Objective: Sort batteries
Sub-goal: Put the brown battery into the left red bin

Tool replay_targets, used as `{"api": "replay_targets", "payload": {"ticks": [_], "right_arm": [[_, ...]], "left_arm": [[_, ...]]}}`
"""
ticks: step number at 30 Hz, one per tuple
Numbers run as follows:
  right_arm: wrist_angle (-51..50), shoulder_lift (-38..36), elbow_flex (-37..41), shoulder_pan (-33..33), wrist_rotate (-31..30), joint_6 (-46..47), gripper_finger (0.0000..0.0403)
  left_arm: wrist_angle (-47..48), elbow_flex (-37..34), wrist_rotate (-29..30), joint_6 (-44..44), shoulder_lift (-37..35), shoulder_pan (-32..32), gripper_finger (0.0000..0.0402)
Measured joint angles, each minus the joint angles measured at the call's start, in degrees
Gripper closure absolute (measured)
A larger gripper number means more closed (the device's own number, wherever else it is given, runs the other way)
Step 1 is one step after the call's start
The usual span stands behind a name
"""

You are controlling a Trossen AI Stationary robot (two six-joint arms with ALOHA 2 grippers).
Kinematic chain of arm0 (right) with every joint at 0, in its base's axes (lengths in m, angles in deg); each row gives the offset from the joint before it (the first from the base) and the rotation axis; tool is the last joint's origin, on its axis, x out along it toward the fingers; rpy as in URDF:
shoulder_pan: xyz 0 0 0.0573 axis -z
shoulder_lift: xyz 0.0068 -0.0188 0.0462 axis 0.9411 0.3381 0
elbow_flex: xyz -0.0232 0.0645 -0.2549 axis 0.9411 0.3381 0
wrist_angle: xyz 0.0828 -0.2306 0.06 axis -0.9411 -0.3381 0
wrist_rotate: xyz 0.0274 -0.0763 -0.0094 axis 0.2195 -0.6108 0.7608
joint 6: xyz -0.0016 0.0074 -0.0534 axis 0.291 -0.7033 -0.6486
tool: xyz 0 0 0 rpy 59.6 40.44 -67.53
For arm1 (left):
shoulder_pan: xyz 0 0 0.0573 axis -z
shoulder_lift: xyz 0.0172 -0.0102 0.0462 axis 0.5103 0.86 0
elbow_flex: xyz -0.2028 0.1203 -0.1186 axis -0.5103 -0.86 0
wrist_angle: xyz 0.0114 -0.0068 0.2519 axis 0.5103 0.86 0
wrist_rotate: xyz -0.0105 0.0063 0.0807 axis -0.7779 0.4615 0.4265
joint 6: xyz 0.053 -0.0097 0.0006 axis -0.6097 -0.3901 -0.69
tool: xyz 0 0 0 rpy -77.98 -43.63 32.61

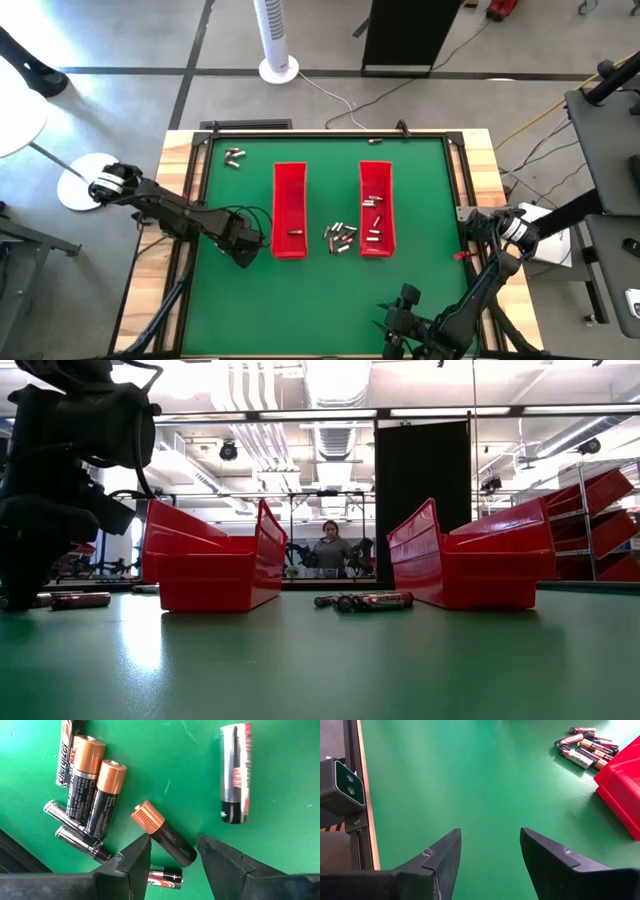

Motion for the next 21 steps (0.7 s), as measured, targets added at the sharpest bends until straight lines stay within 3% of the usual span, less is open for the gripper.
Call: {"api": "replay_targets", "payload": {"ticks": [5,16,21], "right_arm": [[0.0,0.0,0.0,0.0,0.2,0.0,0.0207],[0.2,0.0,0.0,0.0,0.2,0.0,0.0210],[0.3,0.0,0.0,0.0,0.9,0.0,0.0207]], "left_arm": [[-0.3,0.0,-0.1,0.0,0.0,0.0,0.0262],[-1.9,0.0,-0.4,0.4,0.0,0.0,0.0364],[-1.9,-0.1,0.3,0.1,-0.2,0.0,0.0371]]}}
